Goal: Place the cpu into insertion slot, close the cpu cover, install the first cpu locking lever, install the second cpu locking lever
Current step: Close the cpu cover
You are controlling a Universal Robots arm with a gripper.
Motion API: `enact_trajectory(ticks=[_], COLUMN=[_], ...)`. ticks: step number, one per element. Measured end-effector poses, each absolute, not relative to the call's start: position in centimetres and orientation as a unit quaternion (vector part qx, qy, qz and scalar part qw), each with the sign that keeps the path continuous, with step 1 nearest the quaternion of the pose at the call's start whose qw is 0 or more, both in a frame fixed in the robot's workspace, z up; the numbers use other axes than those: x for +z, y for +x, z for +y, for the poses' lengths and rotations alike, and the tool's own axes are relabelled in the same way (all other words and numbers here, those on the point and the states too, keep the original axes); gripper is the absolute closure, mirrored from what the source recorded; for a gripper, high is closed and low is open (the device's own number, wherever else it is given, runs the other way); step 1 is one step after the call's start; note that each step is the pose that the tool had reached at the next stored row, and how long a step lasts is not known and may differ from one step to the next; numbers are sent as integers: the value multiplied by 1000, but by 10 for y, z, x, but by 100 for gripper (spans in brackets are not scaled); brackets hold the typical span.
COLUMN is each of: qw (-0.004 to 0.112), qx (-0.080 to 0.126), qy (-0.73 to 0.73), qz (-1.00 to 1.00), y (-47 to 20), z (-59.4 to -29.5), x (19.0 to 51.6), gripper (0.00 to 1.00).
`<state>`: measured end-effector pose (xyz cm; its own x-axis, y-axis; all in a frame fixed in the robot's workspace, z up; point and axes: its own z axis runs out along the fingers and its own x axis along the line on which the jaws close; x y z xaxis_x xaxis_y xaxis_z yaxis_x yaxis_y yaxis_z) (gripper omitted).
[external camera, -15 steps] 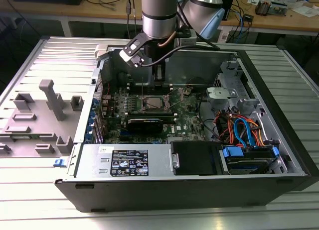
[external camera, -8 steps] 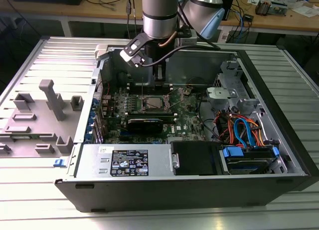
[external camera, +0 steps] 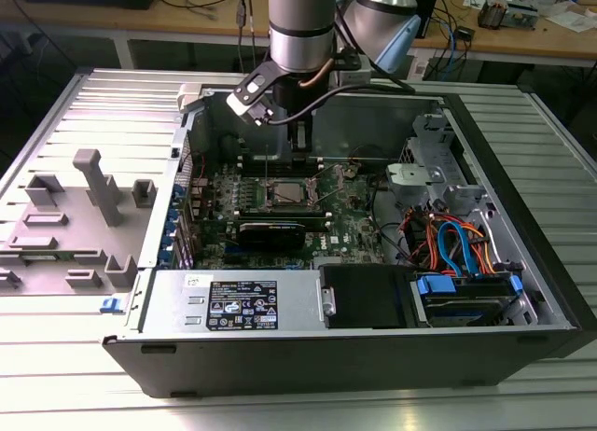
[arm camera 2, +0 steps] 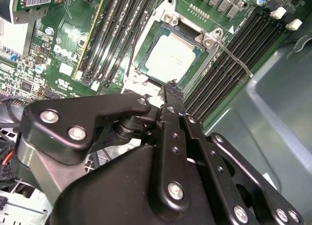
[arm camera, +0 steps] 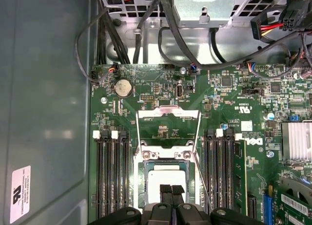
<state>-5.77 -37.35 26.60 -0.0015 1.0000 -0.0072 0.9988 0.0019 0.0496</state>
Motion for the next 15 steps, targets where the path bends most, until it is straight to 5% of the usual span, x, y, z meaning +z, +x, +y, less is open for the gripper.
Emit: enact_trajectory(ticks=[15], qw=[20], qx=[15], qy=[706], qz=[707], y=[-46], z=[-373], x=[270], gripper=[89])
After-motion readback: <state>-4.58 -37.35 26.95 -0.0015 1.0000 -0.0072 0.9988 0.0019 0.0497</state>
